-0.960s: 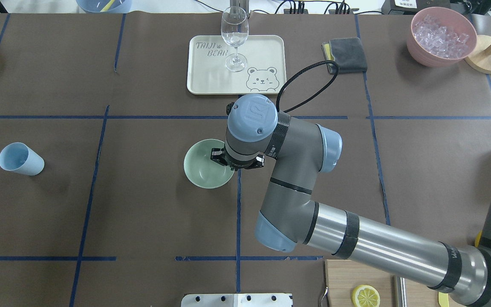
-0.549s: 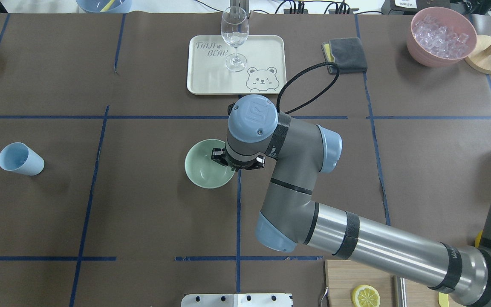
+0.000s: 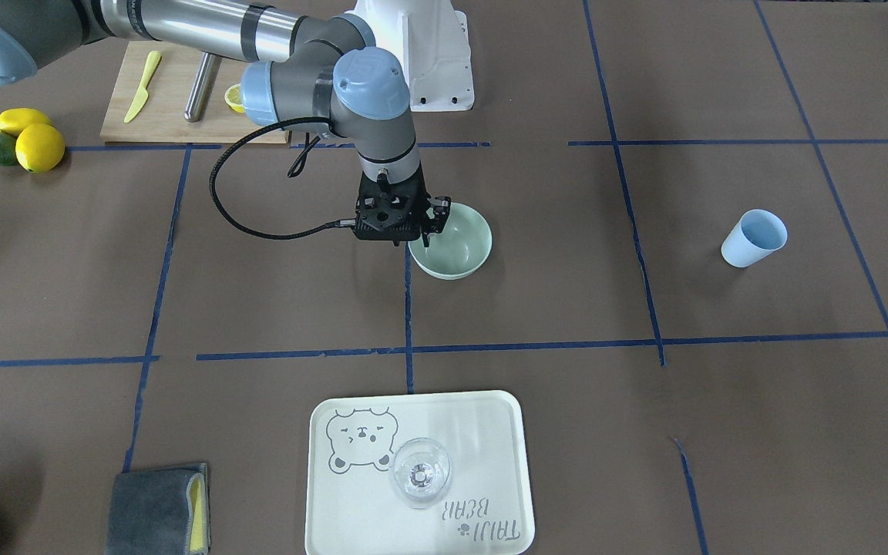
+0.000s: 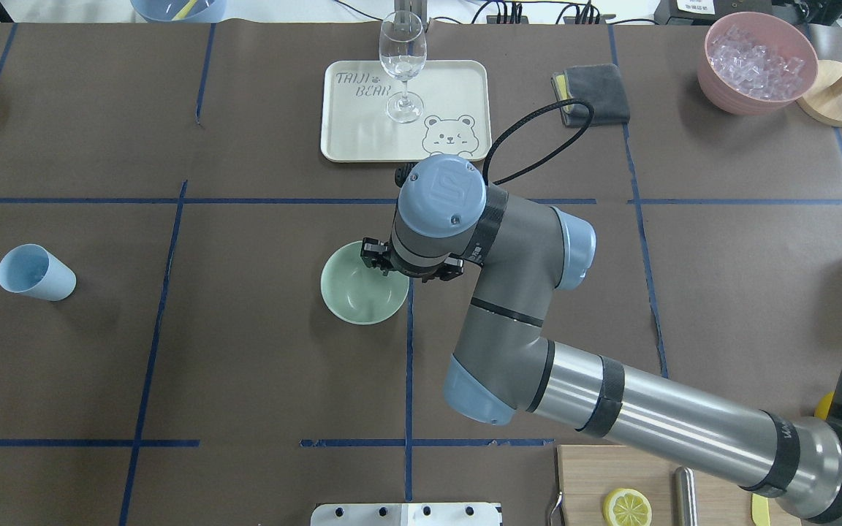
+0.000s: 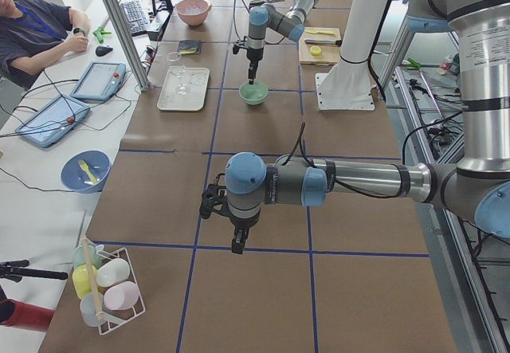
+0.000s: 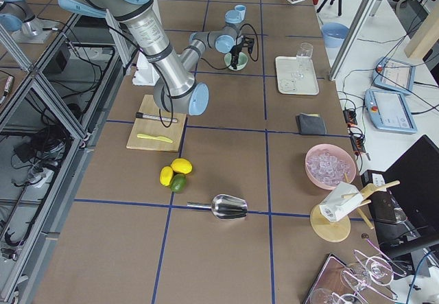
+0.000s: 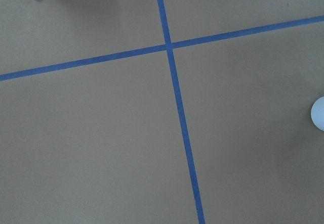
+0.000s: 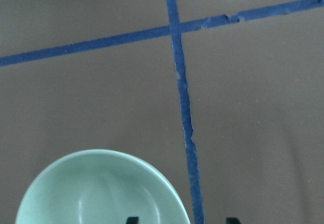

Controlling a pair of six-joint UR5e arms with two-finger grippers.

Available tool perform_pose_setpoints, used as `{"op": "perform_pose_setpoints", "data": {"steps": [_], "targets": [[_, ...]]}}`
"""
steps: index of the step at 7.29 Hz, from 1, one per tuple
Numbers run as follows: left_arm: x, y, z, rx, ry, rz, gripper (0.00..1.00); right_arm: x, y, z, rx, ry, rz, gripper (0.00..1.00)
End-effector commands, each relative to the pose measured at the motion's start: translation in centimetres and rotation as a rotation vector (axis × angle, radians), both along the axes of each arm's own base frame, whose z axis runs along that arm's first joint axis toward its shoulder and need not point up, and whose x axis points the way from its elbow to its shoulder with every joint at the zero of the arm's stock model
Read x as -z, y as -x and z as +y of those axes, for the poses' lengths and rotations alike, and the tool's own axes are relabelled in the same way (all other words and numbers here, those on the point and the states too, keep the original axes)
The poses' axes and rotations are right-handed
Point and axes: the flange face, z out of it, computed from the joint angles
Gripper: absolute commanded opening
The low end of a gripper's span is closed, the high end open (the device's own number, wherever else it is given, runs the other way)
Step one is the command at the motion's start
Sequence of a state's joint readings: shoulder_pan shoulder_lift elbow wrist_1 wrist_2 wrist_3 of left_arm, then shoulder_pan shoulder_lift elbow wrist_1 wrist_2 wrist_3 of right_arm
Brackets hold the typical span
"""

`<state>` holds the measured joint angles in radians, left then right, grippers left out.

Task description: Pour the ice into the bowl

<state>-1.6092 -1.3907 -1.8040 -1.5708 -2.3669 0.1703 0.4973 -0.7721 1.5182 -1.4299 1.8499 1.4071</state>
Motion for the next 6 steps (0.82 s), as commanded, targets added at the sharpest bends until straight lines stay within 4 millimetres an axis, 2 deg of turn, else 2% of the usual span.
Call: {"op": "perform_pose_setpoints", "data": {"steps": [1,2,3,5,6], "targets": [[0.1,0.0,0.0,0.002,0.002,0.000,1.00,1.8,-6.6,-3.3,-0.004,0.033,0.019,1.00],[0.5,-0.1,-0.4,0.001,-0.009,0.001,1.00,1.6,-12.1,-4.5,0.041,0.003,0.042,1.00],[0.4,-0.1,-0.9,-0.004,-0.013,-0.003,1.00,-0.3,-17.3,-4.3,0.090,-0.043,0.063,1.00],[1.6,-0.1,-1.8,-0.004,-0.063,-0.013,1.00,-4.9,-27.8,-6.6,0.173,-0.160,0.110,1.00],[2.5,0.0,-2.8,0.000,-0.087,-0.015,1.00,-8.7,-33.3,-8.9,0.228,-0.200,0.124,1.00]]}}
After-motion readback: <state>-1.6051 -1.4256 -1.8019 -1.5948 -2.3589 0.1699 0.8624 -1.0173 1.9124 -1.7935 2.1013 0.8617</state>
